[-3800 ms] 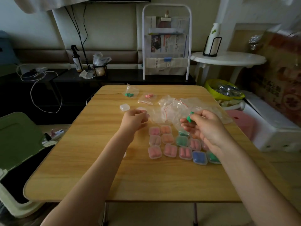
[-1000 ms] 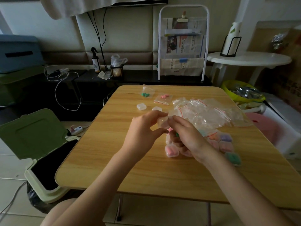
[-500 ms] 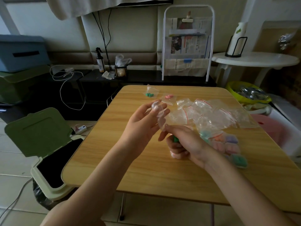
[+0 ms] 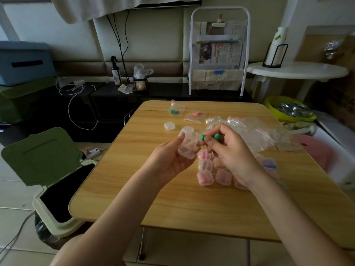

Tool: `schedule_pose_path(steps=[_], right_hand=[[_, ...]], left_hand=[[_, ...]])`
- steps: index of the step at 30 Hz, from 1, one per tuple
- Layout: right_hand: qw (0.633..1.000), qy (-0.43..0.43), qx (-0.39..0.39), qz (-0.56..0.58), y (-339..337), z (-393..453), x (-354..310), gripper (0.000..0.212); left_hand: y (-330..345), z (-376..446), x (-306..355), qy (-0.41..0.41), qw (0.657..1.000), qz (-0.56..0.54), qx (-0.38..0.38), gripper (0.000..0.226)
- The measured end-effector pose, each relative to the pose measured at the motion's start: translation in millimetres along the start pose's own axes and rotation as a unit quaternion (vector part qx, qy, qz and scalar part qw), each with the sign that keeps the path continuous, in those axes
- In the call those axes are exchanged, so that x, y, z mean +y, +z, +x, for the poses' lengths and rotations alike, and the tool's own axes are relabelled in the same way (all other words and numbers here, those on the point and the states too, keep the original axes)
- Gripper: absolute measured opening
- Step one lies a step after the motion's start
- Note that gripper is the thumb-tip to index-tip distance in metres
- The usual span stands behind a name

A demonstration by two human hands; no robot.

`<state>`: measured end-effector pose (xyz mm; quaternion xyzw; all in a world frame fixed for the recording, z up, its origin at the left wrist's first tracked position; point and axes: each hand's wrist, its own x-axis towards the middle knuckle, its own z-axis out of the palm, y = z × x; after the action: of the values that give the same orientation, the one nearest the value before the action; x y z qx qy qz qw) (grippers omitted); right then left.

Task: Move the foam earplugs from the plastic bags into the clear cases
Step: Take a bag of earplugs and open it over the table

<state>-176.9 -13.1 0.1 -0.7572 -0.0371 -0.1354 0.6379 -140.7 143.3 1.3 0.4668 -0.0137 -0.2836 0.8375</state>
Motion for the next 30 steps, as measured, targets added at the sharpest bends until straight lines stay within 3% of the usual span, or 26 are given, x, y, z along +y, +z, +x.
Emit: schedule_pose_path(steps=[6, 15, 20, 24, 30], right_hand=[[0.992, -0.06, -0.058, -0.091, -2.8, -2.0, -4.5, 0.012], [0.972, -0.111, -0.019, -0.204, -6.9, 0.2, -5.2, 0.023], [0.956, -0.14, -0.016, -0.257, -9.2, -0.9, -3.5, 0.015], [0.952, -0.151, -0.008, -0.268, -6.2, -2.4, 0.5, 0.019], [0.978, -0.104, 0.004, -0.179, -5.4, -5.3, -1.9, 0.025]], left_hand=[[5.9, -0.9, -5.4, -0.055, 0.994, 0.095, -0.006, 0.032], [7.5, -0.3, -1.1, -0.094, 0.991, 0.095, -0.008, 0.032], [4.0, -0.9, 1.8, -0.092, 0.99, 0.107, -0.021, 0.024], [2.5, -3.5, 3.1, -0.095, 0.986, 0.129, -0.036, 0.022], [-0.1, -3.5, 1.8, -0.092, 0.987, 0.128, -0.015, 0.019]])
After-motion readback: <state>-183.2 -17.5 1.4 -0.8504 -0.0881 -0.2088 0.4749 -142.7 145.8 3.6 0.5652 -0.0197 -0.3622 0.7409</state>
